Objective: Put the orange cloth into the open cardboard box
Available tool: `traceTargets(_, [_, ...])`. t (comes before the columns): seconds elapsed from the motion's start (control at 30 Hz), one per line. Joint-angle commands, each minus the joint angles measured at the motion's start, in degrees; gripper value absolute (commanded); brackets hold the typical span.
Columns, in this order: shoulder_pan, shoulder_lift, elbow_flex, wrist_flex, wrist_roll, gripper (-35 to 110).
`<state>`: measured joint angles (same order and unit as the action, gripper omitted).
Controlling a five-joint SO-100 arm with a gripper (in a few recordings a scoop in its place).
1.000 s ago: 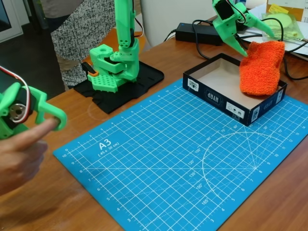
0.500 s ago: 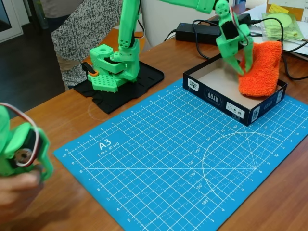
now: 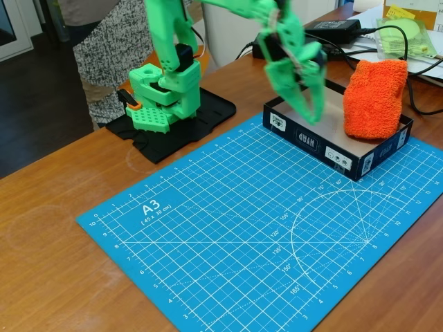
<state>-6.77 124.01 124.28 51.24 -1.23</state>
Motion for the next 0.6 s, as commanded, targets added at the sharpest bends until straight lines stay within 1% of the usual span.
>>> traceTargets(0.0, [9.67, 30.15, 15.82, -0.09, 0.79, 0])
traceTargets(0.07, [12.13, 40.78, 27.07, -1.32, -0.18, 0])
traceTargets(0.1, [13.1, 45.18, 32.08, -2.29, 0.7, 0])
traceTargets(0.13, [13.71, 48.87, 37.27, -4.13, 4.48, 0])
traceTargets(0.17, [13.8, 52.56, 42.1, -5.8, 5.01, 0])
traceTargets(0.27, [12.22, 61.35, 54.23, -5.89, -0.09, 0])
traceTargets(0.37, [12.48, 66.01, 54.93, -2.46, 0.09, 0])
traceTargets(0.47, [11.51, 69.35, 54.4, 3.87, -0.62, 0])
traceTargets(0.57, [10.55, 69.35, 53.96, 5.27, 0.53, 0])
